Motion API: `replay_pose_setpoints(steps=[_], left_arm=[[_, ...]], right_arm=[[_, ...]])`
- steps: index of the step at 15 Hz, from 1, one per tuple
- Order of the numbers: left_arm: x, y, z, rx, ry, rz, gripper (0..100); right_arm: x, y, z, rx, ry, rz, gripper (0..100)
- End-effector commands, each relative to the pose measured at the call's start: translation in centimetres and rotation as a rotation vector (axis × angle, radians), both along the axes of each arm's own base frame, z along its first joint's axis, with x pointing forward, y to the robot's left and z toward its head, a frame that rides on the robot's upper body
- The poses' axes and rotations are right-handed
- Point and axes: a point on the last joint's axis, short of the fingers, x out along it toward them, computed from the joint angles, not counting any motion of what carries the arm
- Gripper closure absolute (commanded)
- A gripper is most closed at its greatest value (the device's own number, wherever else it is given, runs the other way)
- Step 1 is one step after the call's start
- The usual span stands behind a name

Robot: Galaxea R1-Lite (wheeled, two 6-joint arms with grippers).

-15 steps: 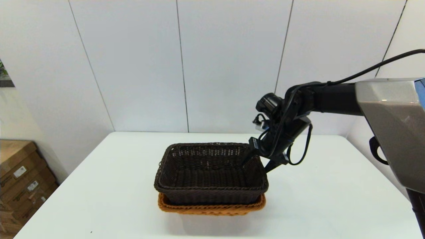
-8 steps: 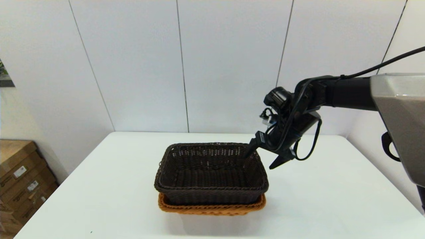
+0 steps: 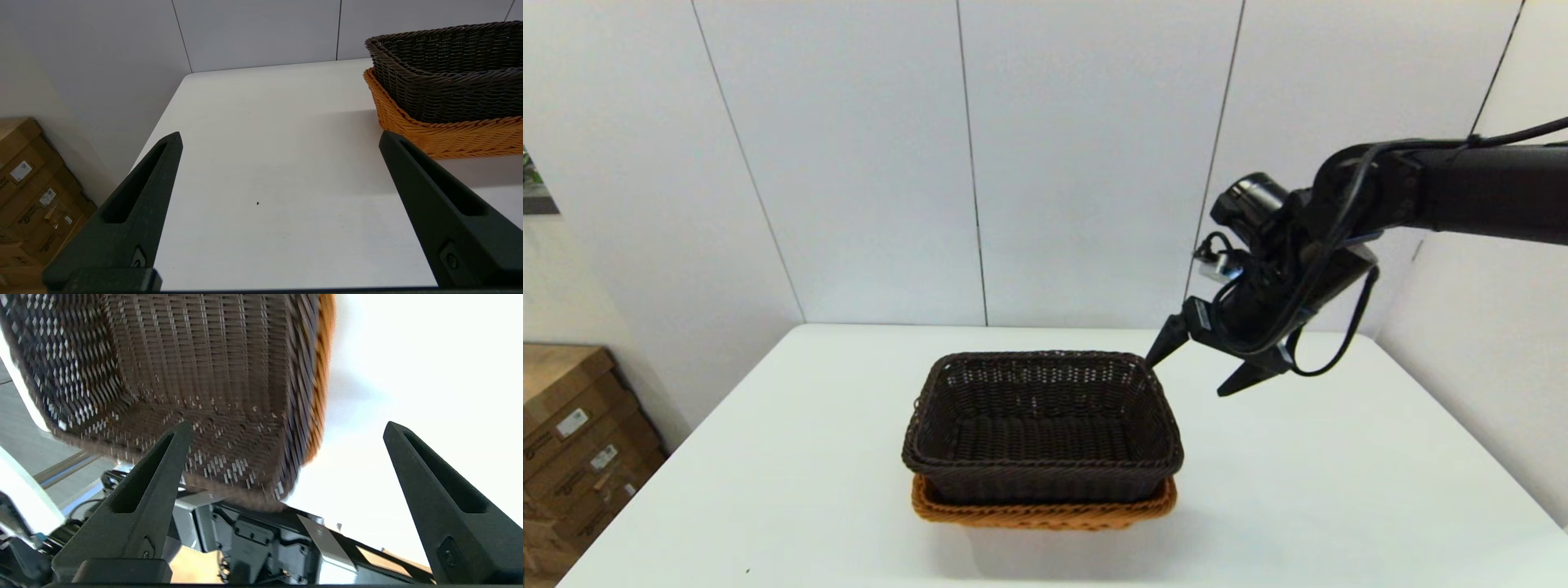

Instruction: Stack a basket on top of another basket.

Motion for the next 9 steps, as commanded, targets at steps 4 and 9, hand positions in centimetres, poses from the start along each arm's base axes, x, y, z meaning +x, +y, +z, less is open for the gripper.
replay_pose_setpoints(steps=[4, 9], left_arm=[[0.0, 0.0, 0.0, 0.001, 0.001, 0.0, 0], [0.0, 0.0, 0.0, 0.001, 0.001, 0.0, 0]], right_arm=[[-8.1, -6.4, 7.4, -0.016, -0.216, -0.021, 0], [-14.8, -10.4, 9.8, -0.15, -0.358, -0.11, 0]])
